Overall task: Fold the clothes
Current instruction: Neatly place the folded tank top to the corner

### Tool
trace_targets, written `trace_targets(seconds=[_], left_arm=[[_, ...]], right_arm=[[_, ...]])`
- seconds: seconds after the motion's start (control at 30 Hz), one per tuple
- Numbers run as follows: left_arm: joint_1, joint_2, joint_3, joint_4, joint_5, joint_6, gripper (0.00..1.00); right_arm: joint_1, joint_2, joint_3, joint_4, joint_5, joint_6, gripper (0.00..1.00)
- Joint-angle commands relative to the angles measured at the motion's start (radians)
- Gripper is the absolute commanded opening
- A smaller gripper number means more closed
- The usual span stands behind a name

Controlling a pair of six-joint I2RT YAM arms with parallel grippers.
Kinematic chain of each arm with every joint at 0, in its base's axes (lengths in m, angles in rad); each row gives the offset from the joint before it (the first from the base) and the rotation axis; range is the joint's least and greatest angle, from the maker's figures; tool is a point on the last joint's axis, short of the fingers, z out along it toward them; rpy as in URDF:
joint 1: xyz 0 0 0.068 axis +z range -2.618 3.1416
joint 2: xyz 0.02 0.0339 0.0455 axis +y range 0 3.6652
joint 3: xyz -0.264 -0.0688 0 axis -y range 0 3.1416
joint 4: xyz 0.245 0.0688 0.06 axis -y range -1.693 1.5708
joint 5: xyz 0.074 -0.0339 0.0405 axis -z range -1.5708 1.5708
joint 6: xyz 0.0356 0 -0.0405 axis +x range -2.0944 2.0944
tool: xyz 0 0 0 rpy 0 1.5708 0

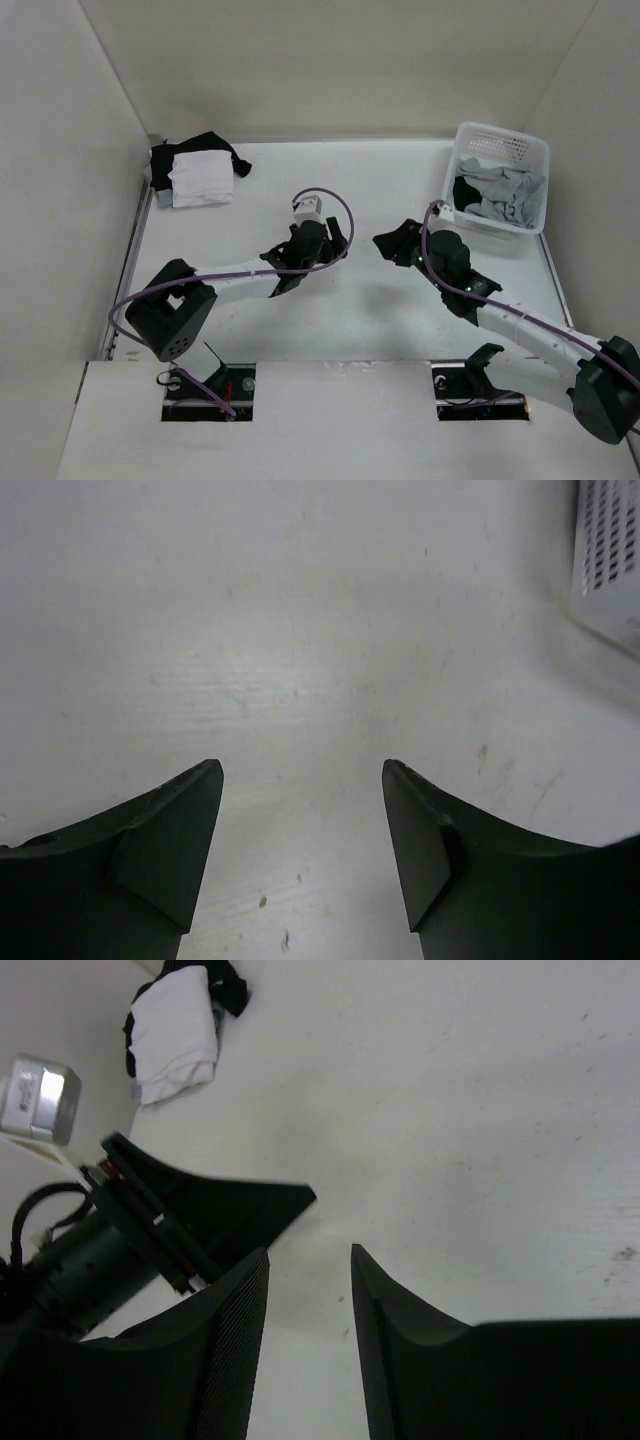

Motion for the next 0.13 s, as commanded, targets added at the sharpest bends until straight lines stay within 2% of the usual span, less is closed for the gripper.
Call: trace_targets(seconds=[0.0, 0.1], left_arm=[[-0.063, 0.023, 0.001, 0.002, 0.051, -0.023, 0.61], [-0.103, 0.066, -0.002, 0.026, 0.063, -0.035, 0.62]], right_arm=[[-0.005, -0.004, 0.018, 0.001, 0.059, -0.009, 0.50], [0.015, 0.023, -0.009, 0.012, 0.069, -0.003, 0.60]])
